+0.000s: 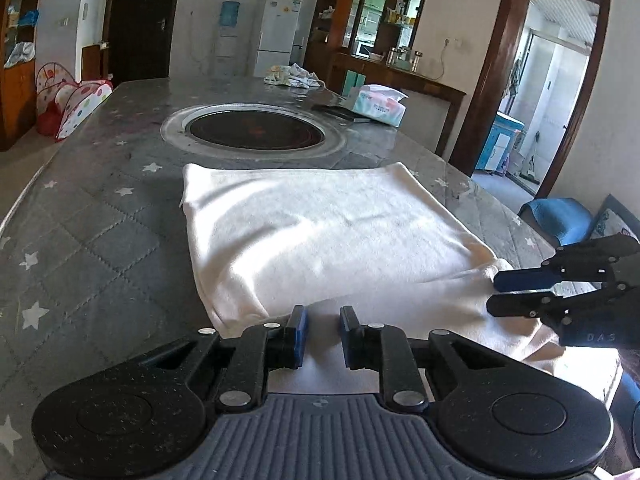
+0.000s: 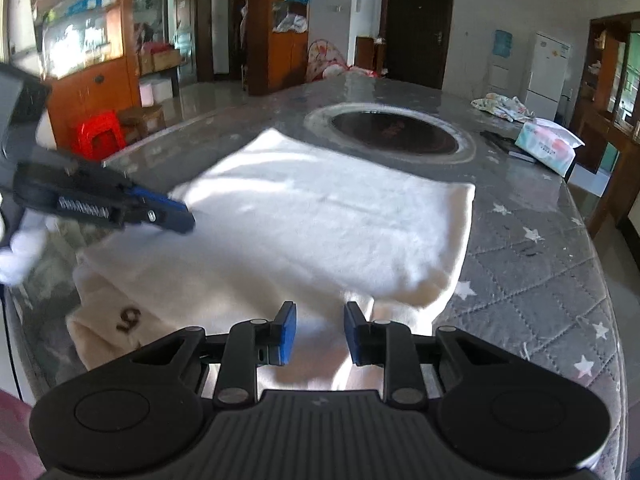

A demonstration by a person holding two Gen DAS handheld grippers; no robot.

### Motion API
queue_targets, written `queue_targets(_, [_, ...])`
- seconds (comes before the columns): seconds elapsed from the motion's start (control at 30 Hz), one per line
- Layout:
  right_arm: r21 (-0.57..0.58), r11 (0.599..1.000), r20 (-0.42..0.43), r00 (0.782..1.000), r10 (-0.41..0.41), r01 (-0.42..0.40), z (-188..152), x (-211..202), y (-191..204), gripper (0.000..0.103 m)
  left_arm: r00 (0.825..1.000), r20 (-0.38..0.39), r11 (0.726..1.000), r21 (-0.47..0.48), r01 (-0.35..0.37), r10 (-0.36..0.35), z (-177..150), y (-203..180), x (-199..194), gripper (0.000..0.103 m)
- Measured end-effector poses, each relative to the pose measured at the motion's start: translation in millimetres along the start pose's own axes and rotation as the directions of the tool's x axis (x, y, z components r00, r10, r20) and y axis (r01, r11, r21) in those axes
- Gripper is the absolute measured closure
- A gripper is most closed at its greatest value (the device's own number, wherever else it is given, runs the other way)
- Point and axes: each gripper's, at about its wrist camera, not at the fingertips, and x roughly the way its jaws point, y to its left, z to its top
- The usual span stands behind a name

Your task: Fold clothes

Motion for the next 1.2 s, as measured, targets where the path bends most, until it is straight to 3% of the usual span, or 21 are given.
queue_targets(0.23, [-0.072,0.997,0.034,0.999,0.03,-0.028,-2.7,-21.6,13.3,0.078,0.998,0.017,0.991,0.123,0.055,-0.058,-7.8,-21.5,-36.9,0.08])
queue_targets(0.33, [-0.111,0.993,-0.008,0.999,0.042,-0.043,-10.3,-17.9,20.1,0.078,0.997,0.008,0.98,0.182,0.076,-0.078,-19.0,-29.5,-54.7,0.077])
queue_targets(0.47, [-0.13,0.991,-0.01,0.999,0.036,-0.037,-15.4,-22.0,23.6,0.078,0.998,-0.009,0.96,0.274,0.064,-0.064,-35.0,-38.3,-72.0,0.059])
queue_targets(0.6, [-0.148,0.989,-0.002,1.0,0.032,-0.031,-14.7,-35.5,25.2,0.074,0.999,-0.017,0.918,0.394,0.041,-0.037,-50.6,-49.6,-76.3,0.059])
queue_targets(0.77, [-0.218,0.976,-0.024,1.0,0.015,-0.02,-21.8,-49.5,31.5,0.067,1.0,0.01,0.832,0.555,0.016,-0.026,-70.6,-72.3,-66.4,0.059])
queue_targets(0.87, [-0.26,0.965,-0.035,0.999,0.012,-0.021,-27.2,-58.1,35.9,0.06,0.999,0.025,0.801,0.599,0.01,-0.031,-78.3,-80.8,-57.5,0.059])
queue_targets(0.9, [-0.275,0.961,-0.04,0.999,0.011,-0.021,-29.4,-59.6,37.1,0.059,0.999,0.028,0.8,0.6,0.01,-0.033,-79.0,-81.8,-54.8,0.06])
queue_targets(1.07, [-0.361,0.932,-0.056,0.998,0.012,-0.031,-42.3,-62.9,46.4,0.051,0.997,0.052,0.821,0.57,0.013,-0.052,-69.0,-79.5,-51.1,0.09])
queue_targets(1.2, [-0.429,0.903,-0.033,0.999,0.014,-0.027,-48.3,-57.5,54.0,0.045,0.994,0.08,0.867,0.498,0.028,-0.078,-44.7,-69.8,-52.3,0.092])
